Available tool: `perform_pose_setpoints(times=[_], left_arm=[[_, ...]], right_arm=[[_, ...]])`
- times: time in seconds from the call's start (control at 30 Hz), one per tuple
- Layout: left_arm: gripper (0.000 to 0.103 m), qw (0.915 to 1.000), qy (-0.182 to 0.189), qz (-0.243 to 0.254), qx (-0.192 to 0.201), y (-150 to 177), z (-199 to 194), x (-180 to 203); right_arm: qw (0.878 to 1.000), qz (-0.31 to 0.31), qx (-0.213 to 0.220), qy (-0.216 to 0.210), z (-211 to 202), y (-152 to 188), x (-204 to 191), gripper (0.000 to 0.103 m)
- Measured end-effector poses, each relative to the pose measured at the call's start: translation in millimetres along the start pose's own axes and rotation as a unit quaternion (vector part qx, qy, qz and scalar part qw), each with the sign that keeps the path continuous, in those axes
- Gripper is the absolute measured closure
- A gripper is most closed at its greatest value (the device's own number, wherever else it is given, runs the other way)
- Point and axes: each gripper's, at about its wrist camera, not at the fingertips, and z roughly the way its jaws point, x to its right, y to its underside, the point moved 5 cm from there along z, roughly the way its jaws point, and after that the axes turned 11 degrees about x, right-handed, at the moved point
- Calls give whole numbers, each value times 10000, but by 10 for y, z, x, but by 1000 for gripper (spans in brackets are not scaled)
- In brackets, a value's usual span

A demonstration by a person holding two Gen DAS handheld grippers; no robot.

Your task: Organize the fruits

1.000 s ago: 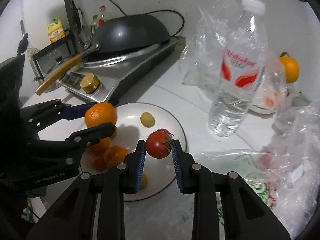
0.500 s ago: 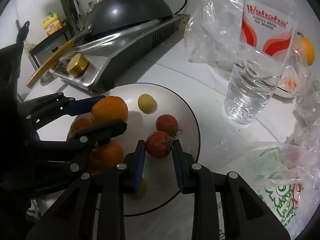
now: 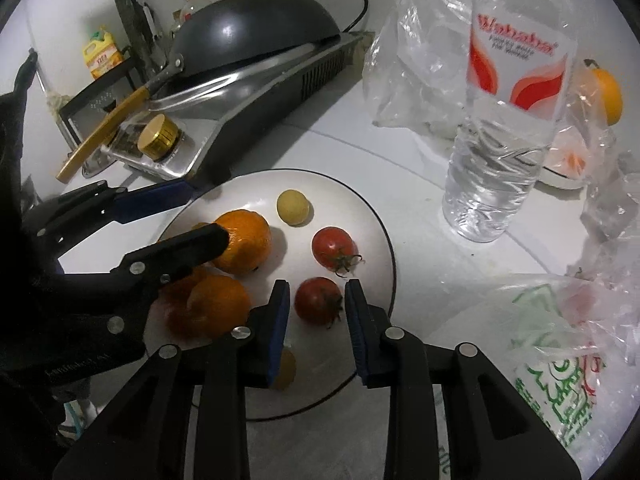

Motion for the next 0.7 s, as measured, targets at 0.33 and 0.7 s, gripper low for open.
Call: perform_pose_setpoints(times=[0.33, 0.7], left_arm=[[52, 9993, -139, 62, 350, -137, -456, 141], [33, 9966, -154, 104, 807, -247, -1110, 404]], right_arm=[[9992, -92, 352, 138, -464, -13, -93, 71], [9955, -229, 851, 334, -1142, 5, -169, 62]])
